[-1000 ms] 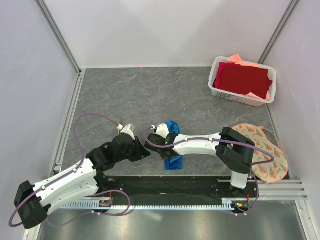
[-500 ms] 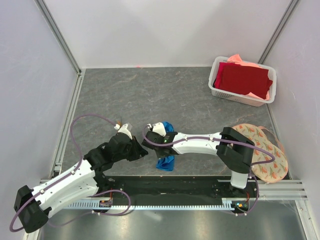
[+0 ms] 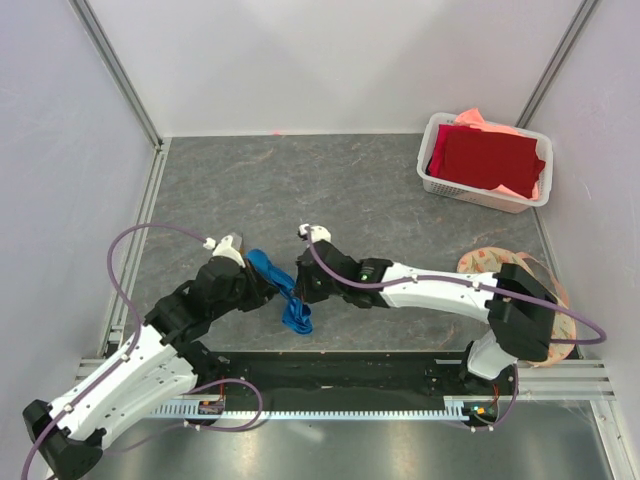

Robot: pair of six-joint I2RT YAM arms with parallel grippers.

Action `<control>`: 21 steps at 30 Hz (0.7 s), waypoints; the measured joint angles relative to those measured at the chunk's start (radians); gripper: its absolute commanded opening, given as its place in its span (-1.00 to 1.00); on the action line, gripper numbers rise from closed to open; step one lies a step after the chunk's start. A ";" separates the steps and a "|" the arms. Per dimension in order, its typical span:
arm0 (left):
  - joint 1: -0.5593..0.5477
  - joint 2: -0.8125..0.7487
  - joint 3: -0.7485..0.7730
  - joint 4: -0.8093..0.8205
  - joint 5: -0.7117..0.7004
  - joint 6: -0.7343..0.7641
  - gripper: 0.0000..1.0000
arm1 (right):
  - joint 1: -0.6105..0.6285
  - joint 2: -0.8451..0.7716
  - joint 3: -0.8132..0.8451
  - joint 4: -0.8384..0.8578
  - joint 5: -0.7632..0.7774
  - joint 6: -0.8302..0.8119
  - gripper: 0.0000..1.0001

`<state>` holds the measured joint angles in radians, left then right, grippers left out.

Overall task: Fold the napkin into a case and place the utensils inside
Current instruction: Turn over the smaller rectangle-folded napkin at the center of the board.

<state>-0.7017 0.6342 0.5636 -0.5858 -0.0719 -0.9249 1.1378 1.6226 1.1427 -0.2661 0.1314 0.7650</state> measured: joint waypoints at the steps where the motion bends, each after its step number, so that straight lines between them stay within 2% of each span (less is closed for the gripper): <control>1: 0.000 -0.006 0.011 -0.009 -0.008 0.002 -0.76 | -0.010 -0.019 -0.040 0.040 -0.018 0.011 -1.00; 9: 0.000 0.000 0.054 -0.074 -0.063 0.016 -0.77 | -0.080 -0.047 -0.377 0.420 -0.180 0.119 -1.00; 15: 0.000 0.064 0.058 -0.082 -0.076 0.032 -0.78 | -0.126 -0.050 -0.506 0.619 -0.251 0.187 -1.00; 21: 0.000 0.180 0.058 -0.055 -0.074 0.052 -0.81 | -0.180 -0.088 -0.617 0.742 -0.297 0.228 -1.00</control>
<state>-0.7017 0.8143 0.6216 -0.6403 -0.1463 -0.8730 0.9577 1.5349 0.5255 0.4755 -0.1654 0.9932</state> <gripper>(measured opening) 0.099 0.018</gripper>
